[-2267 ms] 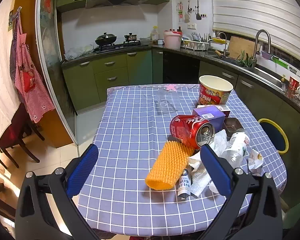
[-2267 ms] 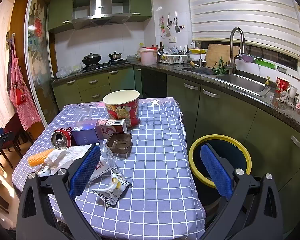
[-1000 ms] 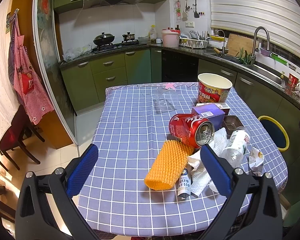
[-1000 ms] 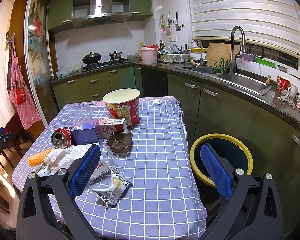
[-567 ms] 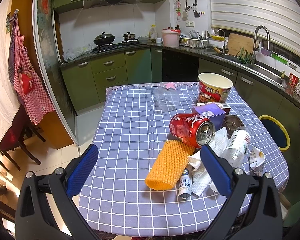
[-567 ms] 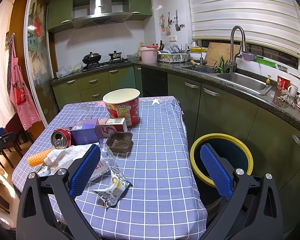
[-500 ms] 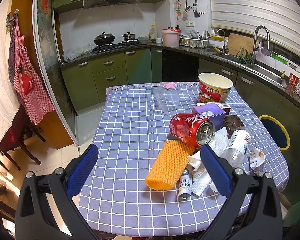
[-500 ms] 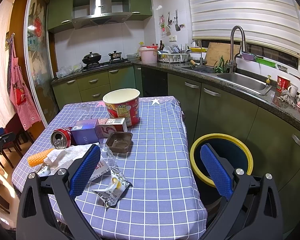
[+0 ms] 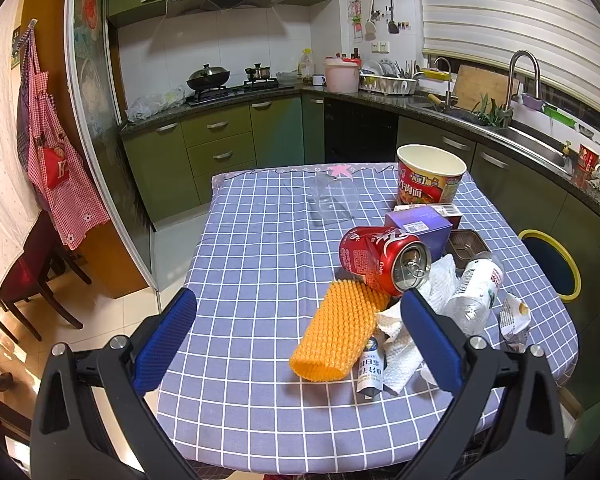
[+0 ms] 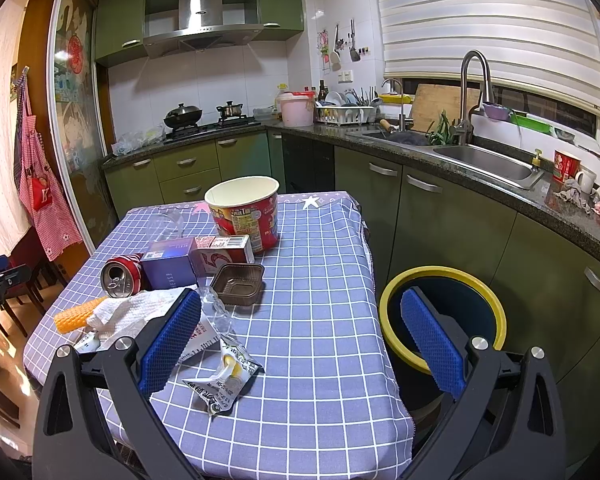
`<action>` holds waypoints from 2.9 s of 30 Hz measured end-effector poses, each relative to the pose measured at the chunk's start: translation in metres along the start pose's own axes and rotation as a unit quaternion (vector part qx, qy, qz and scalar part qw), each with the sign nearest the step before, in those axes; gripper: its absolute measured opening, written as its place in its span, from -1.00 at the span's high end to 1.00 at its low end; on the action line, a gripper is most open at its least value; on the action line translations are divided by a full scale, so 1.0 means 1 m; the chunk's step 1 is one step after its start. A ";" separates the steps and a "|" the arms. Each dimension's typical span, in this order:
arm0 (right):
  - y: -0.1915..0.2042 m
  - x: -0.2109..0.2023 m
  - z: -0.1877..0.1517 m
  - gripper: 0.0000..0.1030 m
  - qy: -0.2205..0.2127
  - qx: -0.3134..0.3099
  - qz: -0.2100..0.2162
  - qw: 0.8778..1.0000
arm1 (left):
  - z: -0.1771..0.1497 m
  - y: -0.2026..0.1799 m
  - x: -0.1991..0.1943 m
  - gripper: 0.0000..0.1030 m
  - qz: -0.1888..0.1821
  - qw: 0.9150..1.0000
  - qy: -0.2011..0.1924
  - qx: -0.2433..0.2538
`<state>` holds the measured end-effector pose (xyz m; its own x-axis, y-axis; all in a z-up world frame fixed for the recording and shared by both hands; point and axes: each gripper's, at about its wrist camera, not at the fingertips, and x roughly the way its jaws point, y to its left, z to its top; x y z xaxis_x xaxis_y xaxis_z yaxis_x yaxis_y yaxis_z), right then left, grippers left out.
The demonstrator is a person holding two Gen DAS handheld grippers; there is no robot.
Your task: Collect trash
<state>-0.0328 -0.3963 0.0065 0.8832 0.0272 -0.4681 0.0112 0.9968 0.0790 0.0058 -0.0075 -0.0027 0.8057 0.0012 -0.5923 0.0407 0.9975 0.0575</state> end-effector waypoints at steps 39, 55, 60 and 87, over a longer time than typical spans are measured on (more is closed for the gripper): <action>-0.001 0.238 0.177 -0.92 0.228 0.004 0.096 0.969 | 0.146 -0.017 0.189 -0.89 -0.027 0.999 0.008 0.043; 0.032 0.404 0.157 -0.16 0.430 -0.016 0.038 0.902 | 0.145 0.003 0.234 -0.89 -0.010 0.999 0.025 0.024; 0.035 0.416 0.147 0.14 0.451 -0.018 0.025 0.892 | 0.141 0.000 0.235 -0.89 -0.012 0.999 0.026 0.030; -0.055 0.315 0.205 0.92 0.363 0.042 0.022 0.931 | 0.134 -0.009 0.228 -0.89 -0.020 0.999 0.020 0.043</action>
<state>0.3408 -0.4575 0.0353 0.3350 0.1415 -0.9315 0.0454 0.9851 0.1660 0.2682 -0.0256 -0.0299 0.7779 -0.0347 -0.6275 0.1251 0.9870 0.1005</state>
